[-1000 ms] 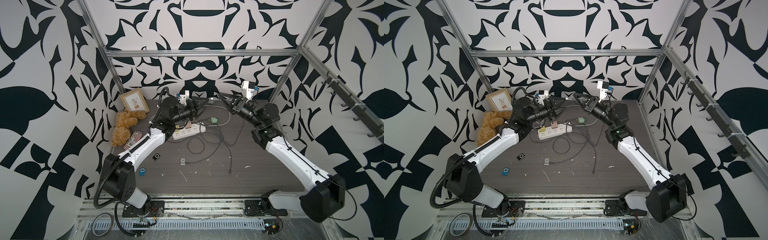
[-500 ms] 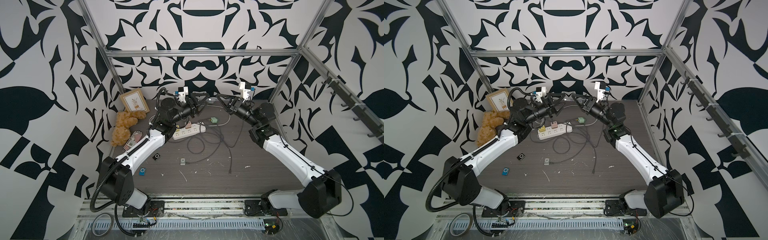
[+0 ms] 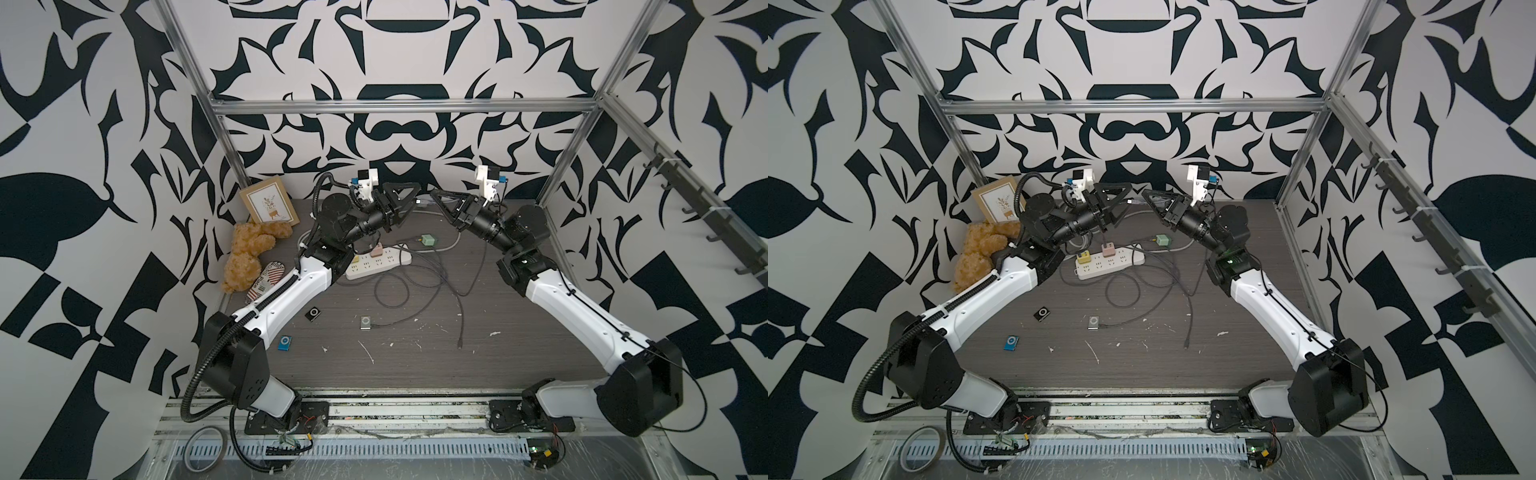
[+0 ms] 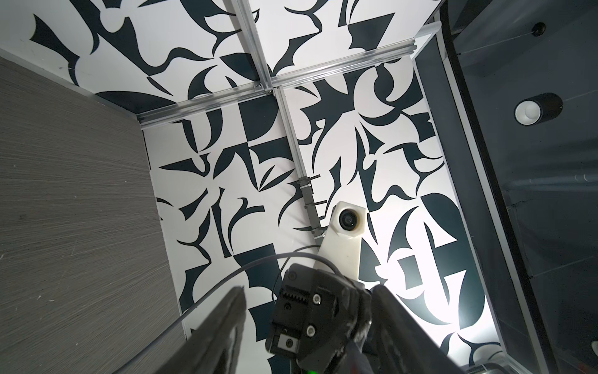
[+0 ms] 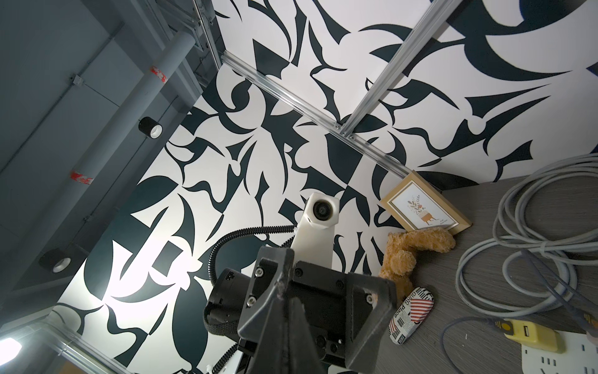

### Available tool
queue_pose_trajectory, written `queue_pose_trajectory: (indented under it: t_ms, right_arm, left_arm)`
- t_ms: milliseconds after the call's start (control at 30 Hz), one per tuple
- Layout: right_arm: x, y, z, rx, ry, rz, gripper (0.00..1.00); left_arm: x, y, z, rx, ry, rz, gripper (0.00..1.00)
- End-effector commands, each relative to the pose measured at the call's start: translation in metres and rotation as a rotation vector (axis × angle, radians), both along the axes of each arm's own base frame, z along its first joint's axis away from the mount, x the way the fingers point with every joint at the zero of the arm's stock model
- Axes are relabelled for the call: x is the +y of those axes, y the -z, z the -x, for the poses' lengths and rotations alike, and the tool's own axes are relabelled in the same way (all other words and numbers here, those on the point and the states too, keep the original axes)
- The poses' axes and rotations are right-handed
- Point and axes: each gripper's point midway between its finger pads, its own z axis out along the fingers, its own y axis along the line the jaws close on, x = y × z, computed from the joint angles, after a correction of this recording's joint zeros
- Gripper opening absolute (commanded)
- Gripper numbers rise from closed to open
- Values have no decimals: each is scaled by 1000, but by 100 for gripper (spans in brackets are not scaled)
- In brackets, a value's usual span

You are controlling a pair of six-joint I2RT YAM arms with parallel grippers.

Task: Charge mp3
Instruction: Pick up the charging cable from the center of the board.

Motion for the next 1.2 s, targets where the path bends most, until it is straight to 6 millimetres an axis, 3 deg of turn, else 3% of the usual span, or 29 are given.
queue_pose_trajectory:
  t_ms: [0,267,567,800,1167]
  right_arm:
    - [-1,-21,11,-74,-10,-23,0]
    - [2,-18,11,-134,16,14,0]
    - [-1,-5,16,-423,134,252,0]
    - [0,1,26,-622,167,314,0]
    - [-1,21,25,-729,220,394,0]
  left_arm:
    - [-2,-19,5,-47,22,34,64]
    - [-13,-18,10,-12,71,41,62]
    - [-18,-6,18,146,117,-15,58]
    - [-16,15,19,263,121,-65,53]
    - [-24,18,17,332,168,-67,45]
